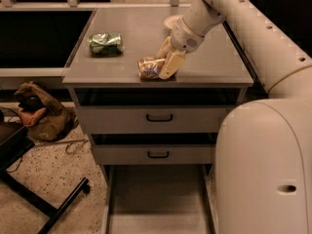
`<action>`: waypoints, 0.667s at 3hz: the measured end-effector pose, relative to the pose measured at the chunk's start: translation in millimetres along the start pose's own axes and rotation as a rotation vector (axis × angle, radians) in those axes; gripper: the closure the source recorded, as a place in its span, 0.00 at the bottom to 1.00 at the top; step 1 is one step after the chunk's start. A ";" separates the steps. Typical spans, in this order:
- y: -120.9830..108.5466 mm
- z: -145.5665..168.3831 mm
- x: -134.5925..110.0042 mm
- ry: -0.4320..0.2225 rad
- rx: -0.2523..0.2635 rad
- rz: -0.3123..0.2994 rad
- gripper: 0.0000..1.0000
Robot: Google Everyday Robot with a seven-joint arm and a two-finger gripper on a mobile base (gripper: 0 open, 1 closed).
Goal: Place orange can into bottom drawer
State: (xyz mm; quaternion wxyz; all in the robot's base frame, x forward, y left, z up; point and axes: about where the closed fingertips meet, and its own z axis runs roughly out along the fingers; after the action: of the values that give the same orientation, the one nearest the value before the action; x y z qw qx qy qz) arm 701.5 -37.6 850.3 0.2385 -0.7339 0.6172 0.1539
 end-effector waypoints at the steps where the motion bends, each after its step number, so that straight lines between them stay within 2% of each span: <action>1: 5.4 -3.4 -3.5 0.001 0.021 0.007 0.88; 2: 22.9 -21.1 -2.6 -0.011 0.104 0.018 1.00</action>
Offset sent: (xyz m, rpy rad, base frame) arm -0.0703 -0.0320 -0.0015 0.0646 -0.1267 -0.1514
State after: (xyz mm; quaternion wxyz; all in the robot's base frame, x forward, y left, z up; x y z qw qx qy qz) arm 677.2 -49.7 865.7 0.2783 -0.7142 0.6294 0.1280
